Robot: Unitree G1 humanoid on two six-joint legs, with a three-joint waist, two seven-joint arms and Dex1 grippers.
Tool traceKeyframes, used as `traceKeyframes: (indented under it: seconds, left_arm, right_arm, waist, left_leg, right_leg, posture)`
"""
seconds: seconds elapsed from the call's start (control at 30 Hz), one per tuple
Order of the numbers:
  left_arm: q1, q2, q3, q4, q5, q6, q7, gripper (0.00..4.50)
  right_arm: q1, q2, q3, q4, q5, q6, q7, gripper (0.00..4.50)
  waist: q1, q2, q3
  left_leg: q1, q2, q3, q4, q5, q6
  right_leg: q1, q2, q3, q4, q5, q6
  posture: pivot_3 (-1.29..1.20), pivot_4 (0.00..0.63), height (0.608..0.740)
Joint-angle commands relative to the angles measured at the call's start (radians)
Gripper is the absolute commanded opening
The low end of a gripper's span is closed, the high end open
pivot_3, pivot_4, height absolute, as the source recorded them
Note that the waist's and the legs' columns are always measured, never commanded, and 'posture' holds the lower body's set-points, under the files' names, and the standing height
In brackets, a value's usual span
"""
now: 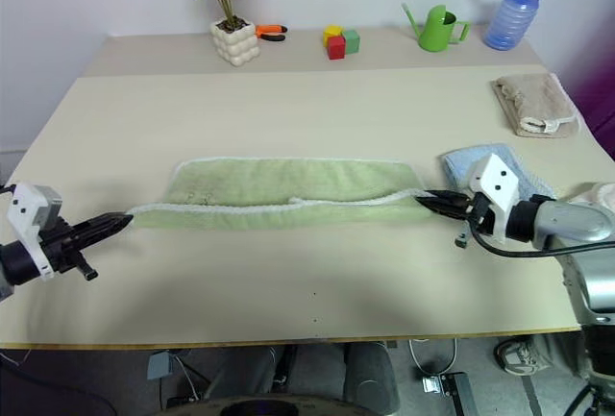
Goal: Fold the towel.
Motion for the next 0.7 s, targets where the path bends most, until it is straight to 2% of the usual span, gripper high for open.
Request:
traceKeyframes:
  seconds: [0.03, 0.17, 0.33, 0.47, 0.7]
  left_arm:
    - [-0.005, 0.015, 0.0, -0.038, -0.001, 0.01, -0.009, 0.0]
    - [-0.078, 0.002, -0.047, -0.019, 0.019, 0.008, 0.022, 0.0]
    - [-0.231, -0.025, -0.169, 0.061, 0.088, -0.05, 0.034, 0.0]
    - [-0.375, -0.083, -0.23, 0.187, 0.138, -0.107, 0.063, 0.0]
    - [-0.53, -0.137, -0.291, 0.399, 0.211, -0.195, 0.062, 0.0]
  right_arm:
    - [0.002, -0.009, -0.044, 0.007, 0.005, -0.014, 0.009, 0.02]
    - [-0.027, 0.022, -0.037, -0.019, 0.002, 0.003, -0.052, 0.02]
    - [-0.107, 0.06, 0.004, 0.001, -0.057, -0.018, -0.139, 0.02]
    - [-0.185, 0.089, 0.035, 0.038, -0.097, -0.029, -0.184, 0.02]
    - [-0.241, 0.123, 0.069, 0.134, -0.143, -0.073, -0.205, 0.02]
  waist:
    - [-0.001, 0.0, 0.0]
    - [-0.001, 0.0, 0.0]
    - [0.001, 0.001, 0.0]
    - [0.0, 0.001, 0.0]
    - [-0.001, 0.001, 0.0]
  left_leg:
    - [0.001, 0.0, 0.0, -0.001, 0.0, 0.0]
    - [0.004, 0.002, 0.001, -0.002, 0.0, -0.001]
    - [0.004, 0.001, 0.002, -0.001, 0.0, -0.001]
    - [0.004, 0.001, 0.001, -0.001, 0.0, -0.001]
    - [0.004, 0.001, 0.001, -0.001, 0.0, -0.003]
  right_leg:
    - [0.0, 0.0, 0.0, 0.0, 0.0, 0.0]
    - [0.002, 0.0, 0.0, 0.0, 0.0, -0.001]
    - [0.003, 0.001, 0.0, 0.0, 0.0, 0.0]
    - [0.002, 0.001, 0.0, 0.0, 0.0, 0.0]
    - [0.002, 0.001, 0.0, 0.0, 0.0, 0.0]
  posture:
    - [0.0, 0.15, 0.73]
    - [0.0, 0.15, 0.73]
    - [0.0, 0.15, 0.73]
    - [0.0, 0.15, 0.73]
    - [0.0, 0.15, 0.73]
